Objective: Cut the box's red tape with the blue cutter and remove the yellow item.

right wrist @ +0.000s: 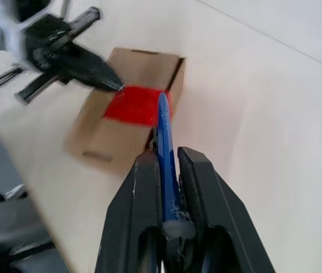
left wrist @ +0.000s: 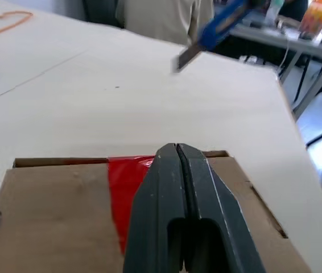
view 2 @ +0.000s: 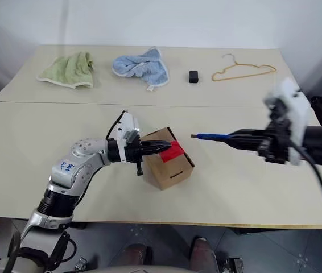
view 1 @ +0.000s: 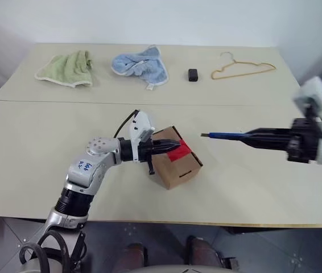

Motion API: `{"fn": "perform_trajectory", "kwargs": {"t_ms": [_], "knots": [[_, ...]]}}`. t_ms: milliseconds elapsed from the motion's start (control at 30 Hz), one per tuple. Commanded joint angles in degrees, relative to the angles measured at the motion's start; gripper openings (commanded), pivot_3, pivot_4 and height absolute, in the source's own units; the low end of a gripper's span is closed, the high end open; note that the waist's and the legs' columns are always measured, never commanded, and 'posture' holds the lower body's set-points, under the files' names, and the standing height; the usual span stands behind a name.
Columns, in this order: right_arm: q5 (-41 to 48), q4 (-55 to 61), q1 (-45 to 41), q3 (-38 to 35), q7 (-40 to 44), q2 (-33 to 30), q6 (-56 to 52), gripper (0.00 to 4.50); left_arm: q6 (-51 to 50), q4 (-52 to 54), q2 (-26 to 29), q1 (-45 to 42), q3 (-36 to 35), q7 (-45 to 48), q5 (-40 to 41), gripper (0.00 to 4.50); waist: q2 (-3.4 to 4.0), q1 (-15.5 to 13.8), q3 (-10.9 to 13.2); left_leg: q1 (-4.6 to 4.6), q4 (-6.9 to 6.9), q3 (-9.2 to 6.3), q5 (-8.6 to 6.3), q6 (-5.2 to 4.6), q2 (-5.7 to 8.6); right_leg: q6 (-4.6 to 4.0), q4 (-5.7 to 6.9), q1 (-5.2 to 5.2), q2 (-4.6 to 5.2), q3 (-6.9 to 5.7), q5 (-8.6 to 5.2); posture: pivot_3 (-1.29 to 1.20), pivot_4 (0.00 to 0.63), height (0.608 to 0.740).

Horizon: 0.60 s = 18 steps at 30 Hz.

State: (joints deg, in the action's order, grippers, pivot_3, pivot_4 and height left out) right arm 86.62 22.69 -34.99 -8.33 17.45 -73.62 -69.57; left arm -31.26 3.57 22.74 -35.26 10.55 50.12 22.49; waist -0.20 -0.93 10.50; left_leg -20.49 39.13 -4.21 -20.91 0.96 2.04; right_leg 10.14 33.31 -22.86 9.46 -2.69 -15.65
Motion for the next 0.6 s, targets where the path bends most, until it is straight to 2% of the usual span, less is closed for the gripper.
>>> {"fn": "perform_trajectory", "kwargs": {"t_ms": [33, 167, 267, 600], "knots": [[0.7, -2.2, -6.9, 4.1, -4.8, 1.9, -3.8, 0.17, -0.8, 0.7, 0.3, -0.9, 1.0, -0.6, -1.6, 0.0, 0.0, -0.5, 0.0, -0.09, 0.0, -0.01, 0.0, 0.0, 0.01, -0.01, 0.01, -0.1, 0.0, 0.0, 0.0, 0.0, 0.15, 0.74], [-2.0, -7.5, -18.0, 9.9, -7.2, 6.4, -10.1, 0.17, -2.1, 0.2, 1.7, -2.5, 1.8, -0.9, -3.8, 0.0, 0.0, -0.6, 0.0, -0.83, 0.25, -0.05, 0.01, -0.01, 0.08, -0.02, 0.14, -0.76, 0.02, 0.0, 0.06, 0.0, 0.15, 0.74], [-3.8, -10.5, -22.9, 11.3, -7.7, 9.7, -13.2, 0.17, -2.8, -0.4, 2.0, -2.4, 1.4, -1.5, -4.4, 0.0, 0.0, -0.5, 0.0, -0.84, 0.22, -0.06, 0.0, -0.01, 0.08, -0.03, 0.13, -0.78, 0.02, -0.02, 0.05, 0.0, 0.15, 0.74], [-12.2, -12.8, -26.1, 10.3, -4.6, 17.6, -17.3, 0.17, -4.9, 0.9, 2.7, 0.0, 3.9, -2.7, -6.8, 0.0, 0.01, -0.4, 0.0, -0.74, 0.25, 0.0, 0.01, -0.02, 0.08, -0.03, 0.26, -0.75, 0.02, -0.01, 0.06, 0.0, 0.15, 0.74]]}}
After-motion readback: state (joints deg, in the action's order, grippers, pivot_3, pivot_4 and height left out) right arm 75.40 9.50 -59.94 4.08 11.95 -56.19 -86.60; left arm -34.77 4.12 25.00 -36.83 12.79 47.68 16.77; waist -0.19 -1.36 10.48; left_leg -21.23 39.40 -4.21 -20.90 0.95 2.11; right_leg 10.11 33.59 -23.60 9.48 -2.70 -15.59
